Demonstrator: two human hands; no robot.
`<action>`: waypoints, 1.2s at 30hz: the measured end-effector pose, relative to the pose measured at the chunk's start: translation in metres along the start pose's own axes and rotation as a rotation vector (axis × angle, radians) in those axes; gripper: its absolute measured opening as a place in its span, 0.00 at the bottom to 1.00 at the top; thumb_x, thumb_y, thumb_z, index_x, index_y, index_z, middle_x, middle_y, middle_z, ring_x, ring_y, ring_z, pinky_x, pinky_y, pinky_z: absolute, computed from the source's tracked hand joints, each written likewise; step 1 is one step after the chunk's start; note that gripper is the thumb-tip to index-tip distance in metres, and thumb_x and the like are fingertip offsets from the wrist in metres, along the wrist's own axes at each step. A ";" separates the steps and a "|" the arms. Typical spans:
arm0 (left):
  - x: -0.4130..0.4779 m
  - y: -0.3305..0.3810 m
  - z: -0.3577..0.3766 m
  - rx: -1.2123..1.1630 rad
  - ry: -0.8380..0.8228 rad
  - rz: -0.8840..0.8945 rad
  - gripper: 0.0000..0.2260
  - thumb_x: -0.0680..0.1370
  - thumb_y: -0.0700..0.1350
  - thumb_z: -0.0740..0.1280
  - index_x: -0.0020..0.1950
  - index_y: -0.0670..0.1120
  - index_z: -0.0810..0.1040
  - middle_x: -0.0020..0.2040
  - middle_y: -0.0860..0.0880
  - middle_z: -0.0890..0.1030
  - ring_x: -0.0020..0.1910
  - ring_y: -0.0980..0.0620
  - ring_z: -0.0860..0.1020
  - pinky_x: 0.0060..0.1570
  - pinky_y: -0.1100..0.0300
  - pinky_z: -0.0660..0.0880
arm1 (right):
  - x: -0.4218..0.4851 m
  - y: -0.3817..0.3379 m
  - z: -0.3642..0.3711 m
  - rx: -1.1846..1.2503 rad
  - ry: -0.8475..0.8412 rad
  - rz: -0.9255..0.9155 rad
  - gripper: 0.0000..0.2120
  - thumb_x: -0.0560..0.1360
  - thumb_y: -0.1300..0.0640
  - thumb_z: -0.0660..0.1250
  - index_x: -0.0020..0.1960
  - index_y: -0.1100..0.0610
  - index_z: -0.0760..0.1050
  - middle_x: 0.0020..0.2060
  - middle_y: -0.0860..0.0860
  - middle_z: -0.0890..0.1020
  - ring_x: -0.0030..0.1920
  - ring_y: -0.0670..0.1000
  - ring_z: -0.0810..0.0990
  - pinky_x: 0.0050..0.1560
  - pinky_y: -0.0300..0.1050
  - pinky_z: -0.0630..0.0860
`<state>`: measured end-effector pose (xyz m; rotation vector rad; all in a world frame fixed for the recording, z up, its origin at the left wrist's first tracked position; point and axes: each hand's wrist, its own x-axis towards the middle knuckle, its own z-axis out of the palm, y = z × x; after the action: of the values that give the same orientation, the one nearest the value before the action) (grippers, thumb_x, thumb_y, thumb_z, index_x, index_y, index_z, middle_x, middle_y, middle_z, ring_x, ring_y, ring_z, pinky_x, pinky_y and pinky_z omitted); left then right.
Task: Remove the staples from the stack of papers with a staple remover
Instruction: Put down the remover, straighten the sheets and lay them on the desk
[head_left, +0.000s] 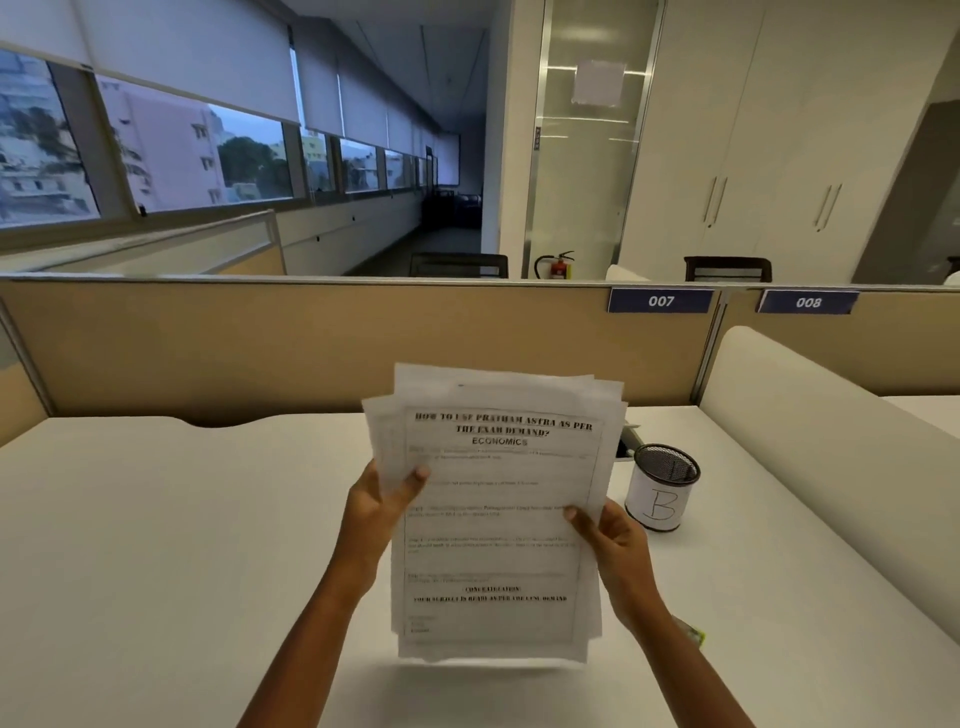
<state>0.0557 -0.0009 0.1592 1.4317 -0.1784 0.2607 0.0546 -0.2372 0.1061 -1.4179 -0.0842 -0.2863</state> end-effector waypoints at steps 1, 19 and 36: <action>-0.003 -0.001 0.002 0.042 0.008 0.002 0.10 0.67 0.53 0.68 0.46 0.53 0.74 0.46 0.49 0.82 0.45 0.49 0.81 0.32 0.64 0.79 | -0.003 -0.003 0.000 -0.008 0.006 -0.018 0.10 0.73 0.67 0.64 0.43 0.54 0.79 0.35 0.44 0.86 0.36 0.44 0.84 0.33 0.35 0.80; -0.024 -0.027 0.002 0.212 -0.002 -0.025 0.08 0.73 0.44 0.65 0.43 0.58 0.72 0.43 0.57 0.78 0.41 0.58 0.77 0.26 0.71 0.76 | -0.028 0.002 0.006 -0.275 -0.068 0.026 0.06 0.75 0.64 0.62 0.48 0.56 0.75 0.46 0.57 0.81 0.47 0.57 0.81 0.42 0.43 0.81; -0.009 -0.018 0.003 0.037 0.084 -0.076 0.03 0.72 0.41 0.66 0.40 0.49 0.78 0.38 0.48 0.81 0.32 0.52 0.82 0.26 0.65 0.78 | -0.017 0.044 -0.073 -1.493 -0.134 0.437 0.17 0.77 0.52 0.58 0.63 0.57 0.66 0.63 0.54 0.69 0.65 0.53 0.69 0.65 0.50 0.64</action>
<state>0.0526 -0.0068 0.1402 1.4586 -0.0510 0.2626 0.0406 -0.3013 0.0481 -2.8660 0.4194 0.1985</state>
